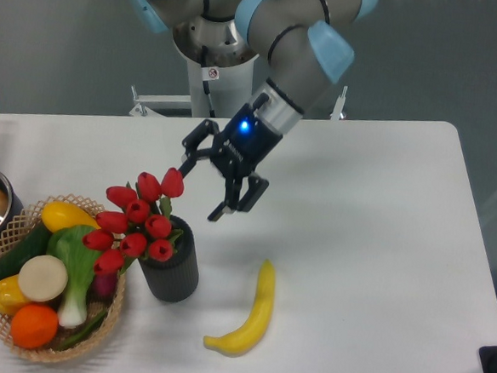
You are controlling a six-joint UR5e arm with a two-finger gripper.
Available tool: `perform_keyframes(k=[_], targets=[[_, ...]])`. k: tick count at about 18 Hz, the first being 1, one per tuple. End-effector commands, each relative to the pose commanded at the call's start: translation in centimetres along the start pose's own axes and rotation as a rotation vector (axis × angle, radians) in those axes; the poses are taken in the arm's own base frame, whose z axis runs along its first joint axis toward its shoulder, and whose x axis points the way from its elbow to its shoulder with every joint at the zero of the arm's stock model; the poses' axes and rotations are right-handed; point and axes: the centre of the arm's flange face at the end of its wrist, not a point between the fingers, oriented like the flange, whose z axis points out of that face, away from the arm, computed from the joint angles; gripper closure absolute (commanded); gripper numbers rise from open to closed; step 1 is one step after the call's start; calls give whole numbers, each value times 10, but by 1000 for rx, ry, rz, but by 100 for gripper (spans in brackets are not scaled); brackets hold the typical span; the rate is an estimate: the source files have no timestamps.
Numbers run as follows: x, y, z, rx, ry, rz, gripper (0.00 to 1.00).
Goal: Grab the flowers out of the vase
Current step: 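Lower the open gripper around the tulip stems above the vase rim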
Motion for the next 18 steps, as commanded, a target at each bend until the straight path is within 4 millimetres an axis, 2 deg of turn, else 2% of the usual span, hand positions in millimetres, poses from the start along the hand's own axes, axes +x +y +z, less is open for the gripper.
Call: perform_keyframes(k=[12,18], targets=[[-2,5,12,45,23,-23,0],[-10,-3,19,45,32,-46,0]])
